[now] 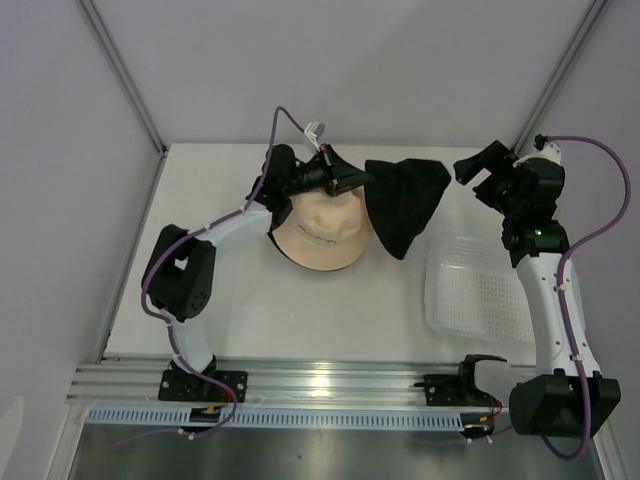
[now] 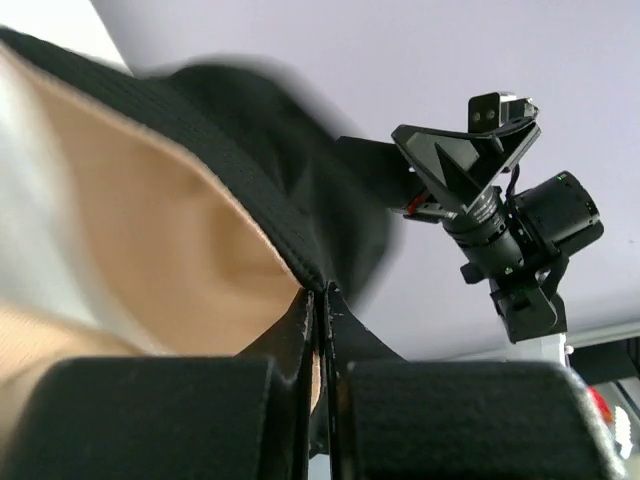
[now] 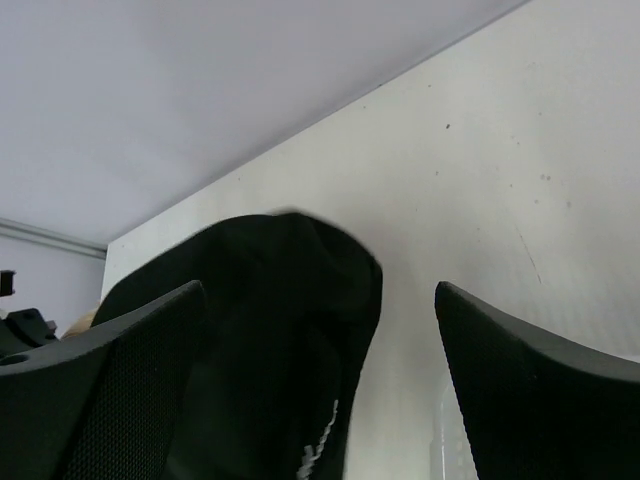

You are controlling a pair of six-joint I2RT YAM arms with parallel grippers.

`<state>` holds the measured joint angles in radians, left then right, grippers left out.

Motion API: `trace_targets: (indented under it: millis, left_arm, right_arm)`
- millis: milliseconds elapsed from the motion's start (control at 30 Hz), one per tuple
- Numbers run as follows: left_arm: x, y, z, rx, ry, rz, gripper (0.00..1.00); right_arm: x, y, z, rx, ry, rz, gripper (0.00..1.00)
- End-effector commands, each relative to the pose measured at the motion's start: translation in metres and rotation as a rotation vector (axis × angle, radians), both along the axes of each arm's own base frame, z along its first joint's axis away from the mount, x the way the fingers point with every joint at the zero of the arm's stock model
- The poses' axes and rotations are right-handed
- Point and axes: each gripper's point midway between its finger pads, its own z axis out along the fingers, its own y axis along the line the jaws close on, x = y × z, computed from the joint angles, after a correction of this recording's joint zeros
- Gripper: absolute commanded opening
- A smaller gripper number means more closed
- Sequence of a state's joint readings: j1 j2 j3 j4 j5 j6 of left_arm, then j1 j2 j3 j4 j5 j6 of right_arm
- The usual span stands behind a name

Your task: Stack the hats

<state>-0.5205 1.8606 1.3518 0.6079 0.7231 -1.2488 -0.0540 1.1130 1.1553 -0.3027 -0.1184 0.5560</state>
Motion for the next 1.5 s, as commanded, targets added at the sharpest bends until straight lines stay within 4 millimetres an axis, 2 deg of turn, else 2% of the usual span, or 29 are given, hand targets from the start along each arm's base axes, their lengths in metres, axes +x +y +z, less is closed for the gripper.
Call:
trace_targets:
  millis: [0, 100, 133, 367, 433, 467, 533, 600, 633, 700, 733, 833, 867, 900, 967, 1033, 1067, 1133, 1167, 1367, 1400, 1467]
  left_arm:
    - [-0.030, 0.037, 0.091, -0.086, -0.291, 0.034, 0.01]
    - [-0.034, 0.056, 0.094, -0.089, -0.301, 0.074, 0.01]
    - [-0.037, 0.062, 0.101, -0.095, -0.315, 0.082, 0.01]
    - [-0.039, 0.083, 0.120, -0.021, -0.393, 0.169, 0.01]
    - [-0.033, 0.092, 0.107, 0.033, -0.352, 0.227, 0.01]
    - [-0.036, 0.101, 0.108, 0.056, -0.378, 0.263, 0.01]
    - [-0.030, 0.112, 0.087, 0.118, -0.330, 0.325, 0.01]
    - [-0.033, 0.123, 0.085, 0.128, -0.335, 0.352, 0.01]
    - [-0.033, 0.126, 0.069, 0.139, -0.314, 0.355, 0.01]
    - [-0.034, 0.139, 0.070, 0.125, -0.309, 0.391, 0.01]
    - [-0.033, 0.146, 0.052, 0.132, -0.269, 0.411, 0.01]
    - [-0.035, 0.167, 0.044, 0.123, -0.253, 0.468, 0.01]
    - [-0.033, 0.174, 0.028, 0.142, -0.220, 0.492, 0.01]
    - [-0.035, 0.177, 0.028, 0.143, -0.221, 0.502, 0.01]
    - [-0.033, 0.185, 0.013, 0.166, -0.188, 0.528, 0.01]
    - [-0.034, 0.192, 0.011, 0.167, -0.181, 0.554, 0.01]
    - [-0.033, 0.197, 0.000, 0.183, -0.154, 0.573, 0.01]
    - [-0.033, 0.204, -0.008, 0.194, -0.137, 0.601, 0.01]
    - [-0.033, 0.207, -0.010, 0.199, -0.132, 0.612, 0.01]
    - [-0.032, 0.211, -0.042, 0.230, -0.078, 0.614, 0.01]
    - [-0.031, 0.210, -0.042, 0.223, -0.084, 0.609, 0.01]
    - [-0.030, 0.209, -0.044, 0.218, -0.078, 0.599, 0.01]
  right_arm:
    - [0.009, 0.009, 0.018, 0.014, -0.082, 0.051, 0.99]
    - [0.012, 0.017, 0.014, 0.039, -0.088, 0.081, 0.99]
    - [0.013, 0.022, 0.009, 0.041, -0.080, 0.092, 0.99]
    - [0.021, 0.035, -0.011, 0.050, -0.031, 0.128, 0.99]
    - [0.021, 0.047, -0.012, 0.052, -0.030, 0.161, 0.99]
    - [0.022, 0.052, -0.012, 0.053, -0.038, 0.178, 1.00]
    - [0.024, 0.059, -0.016, 0.055, -0.033, 0.200, 1.00]
    - [0.028, 0.068, -0.020, 0.051, -0.023, 0.228, 0.99]
    - [0.028, 0.072, -0.021, 0.050, -0.021, 0.241, 0.99]
    - [0.030, 0.081, -0.021, 0.044, -0.020, 0.272, 0.99]
    - [0.033, 0.084, -0.025, 0.042, -0.009, 0.280, 0.99]
    - [0.037, 0.099, -0.024, 0.031, -0.011, 0.320, 1.00]
    - [0.037, 0.103, -0.022, 0.032, -0.017, 0.329, 1.00]
    - [0.038, 0.110, -0.018, 0.030, -0.028, 0.347, 0.99]
    - [0.041, 0.118, -0.014, 0.033, -0.046, 0.363, 1.00]
    - [0.042, 0.128, -0.006, 0.038, -0.069, 0.382, 0.99]
    - [0.044, 0.132, -0.008, 0.041, -0.067, 0.391, 0.99]
    - [0.047, 0.141, -0.002, 0.046, -0.085, 0.402, 1.00]
    - [0.050, 0.143, -0.005, 0.048, -0.079, 0.400, 1.00]
    - [0.058, 0.167, 0.006, 0.142, -0.141, 0.455, 0.99]
    - [0.061, 0.174, 0.000, 0.175, -0.121, 0.471, 0.99]
    - [0.057, 0.191, 0.002, 0.207, -0.128, 0.532, 0.99]
